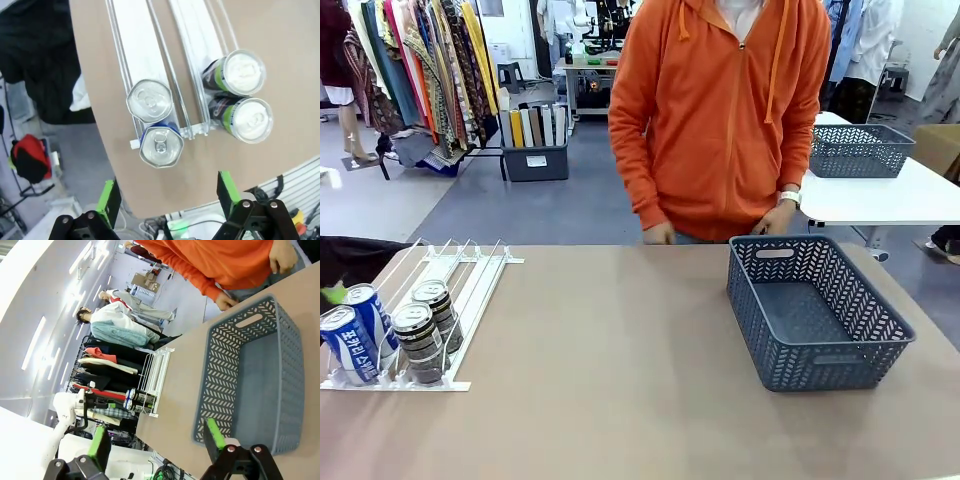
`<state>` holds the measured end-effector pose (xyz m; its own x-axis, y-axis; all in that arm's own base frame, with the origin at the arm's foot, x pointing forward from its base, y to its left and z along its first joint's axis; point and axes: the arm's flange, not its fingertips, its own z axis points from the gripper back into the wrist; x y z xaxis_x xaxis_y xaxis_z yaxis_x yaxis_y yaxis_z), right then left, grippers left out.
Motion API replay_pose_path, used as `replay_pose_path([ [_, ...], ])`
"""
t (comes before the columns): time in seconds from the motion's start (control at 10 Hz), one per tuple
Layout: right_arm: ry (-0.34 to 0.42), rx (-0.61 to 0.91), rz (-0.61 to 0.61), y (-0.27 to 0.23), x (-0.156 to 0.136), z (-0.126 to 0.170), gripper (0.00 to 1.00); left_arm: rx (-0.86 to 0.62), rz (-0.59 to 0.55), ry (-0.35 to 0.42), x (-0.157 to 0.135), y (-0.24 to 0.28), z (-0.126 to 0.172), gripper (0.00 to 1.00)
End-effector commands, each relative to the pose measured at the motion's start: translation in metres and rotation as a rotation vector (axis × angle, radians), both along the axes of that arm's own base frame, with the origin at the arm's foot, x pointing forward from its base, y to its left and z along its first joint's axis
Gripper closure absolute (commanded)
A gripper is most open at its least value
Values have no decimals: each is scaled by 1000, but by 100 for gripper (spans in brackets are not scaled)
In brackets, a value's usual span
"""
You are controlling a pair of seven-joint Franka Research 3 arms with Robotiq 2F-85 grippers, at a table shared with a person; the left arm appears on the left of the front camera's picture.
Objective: Retrieve and store the cans from the dispenser.
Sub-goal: Pick up one can from the Automatic Can Dispenser and place it in the middle of the table.
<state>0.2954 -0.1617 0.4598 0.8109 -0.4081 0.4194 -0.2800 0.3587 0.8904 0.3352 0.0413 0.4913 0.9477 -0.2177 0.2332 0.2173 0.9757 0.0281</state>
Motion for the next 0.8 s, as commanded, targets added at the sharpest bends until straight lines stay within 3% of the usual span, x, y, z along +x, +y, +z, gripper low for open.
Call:
replay_pose_path([
  [0.0, -25, 18, -9, 0, 4, 4, 0, 20, 90, 36, 5, 0, -19, 0],
  [0.2, -25, 18, -9, 0, 4, 4, 0, -7, 161, 49, 13, 2, -33, 0],
  [0.6, -25, 18, -9, 0, 4, 4, 0, -45, 185, 183, 30, -1, -73, 0],
  [0.7, -25, 18, -9, 0, 4, 4, 0, -43, 211, 181, 33, -2, -79, 0],
])
